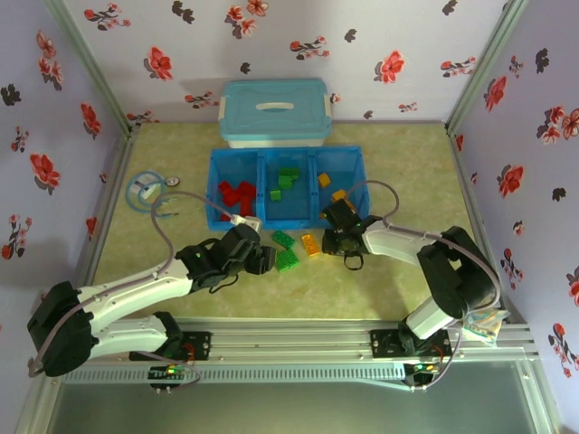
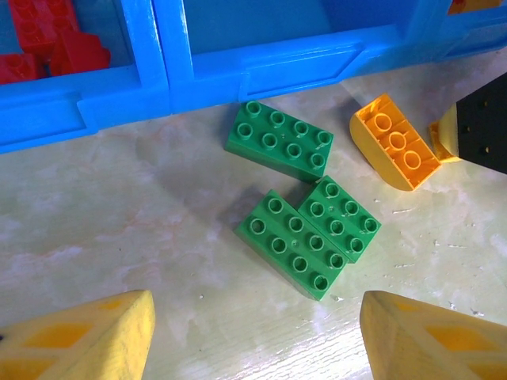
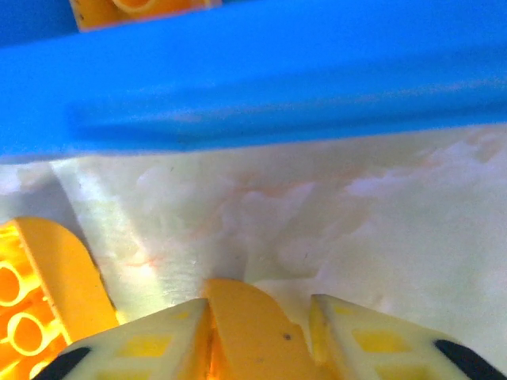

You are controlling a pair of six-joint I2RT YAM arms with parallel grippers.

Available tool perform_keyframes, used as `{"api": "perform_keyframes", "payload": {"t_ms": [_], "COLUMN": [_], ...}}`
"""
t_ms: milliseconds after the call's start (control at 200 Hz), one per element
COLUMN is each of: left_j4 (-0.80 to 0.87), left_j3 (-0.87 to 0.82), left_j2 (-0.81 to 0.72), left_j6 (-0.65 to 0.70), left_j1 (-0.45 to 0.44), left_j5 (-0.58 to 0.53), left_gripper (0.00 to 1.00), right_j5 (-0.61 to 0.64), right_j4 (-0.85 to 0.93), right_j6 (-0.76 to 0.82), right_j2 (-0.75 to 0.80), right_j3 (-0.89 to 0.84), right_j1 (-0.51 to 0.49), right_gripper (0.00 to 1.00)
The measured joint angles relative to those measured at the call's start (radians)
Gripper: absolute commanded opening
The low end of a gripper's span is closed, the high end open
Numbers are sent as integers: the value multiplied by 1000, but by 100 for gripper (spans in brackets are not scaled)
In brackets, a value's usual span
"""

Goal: Sort the legos into containers by color
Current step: Pick up the lego from the center of the table, then place the lego in the container.

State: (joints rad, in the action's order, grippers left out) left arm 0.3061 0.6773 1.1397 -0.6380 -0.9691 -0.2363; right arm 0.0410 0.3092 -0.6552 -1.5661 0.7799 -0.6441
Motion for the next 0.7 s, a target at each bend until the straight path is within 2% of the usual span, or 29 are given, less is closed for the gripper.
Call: {"api": "perform_keyframes", "payload": {"t_ms": [160, 415, 700], "left_j4": [0, 0, 0], "left_j3": [0, 0, -1], "left_j2": [0, 0, -3], "left_j6": [0, 0, 0], "left_j1": [0, 0, 0], "left_j5": [0, 0, 0], "left_gripper": [69, 69, 69], "right_j5": [0, 15, 92], "right_j4": [-3, 46, 178], "right_j6": [-10, -4, 79], "right_j2": [31, 114, 135], "right_j3": [-21, -6, 221], "right_j1": [-4, -4, 21], "right_gripper": [26, 24, 24]}}
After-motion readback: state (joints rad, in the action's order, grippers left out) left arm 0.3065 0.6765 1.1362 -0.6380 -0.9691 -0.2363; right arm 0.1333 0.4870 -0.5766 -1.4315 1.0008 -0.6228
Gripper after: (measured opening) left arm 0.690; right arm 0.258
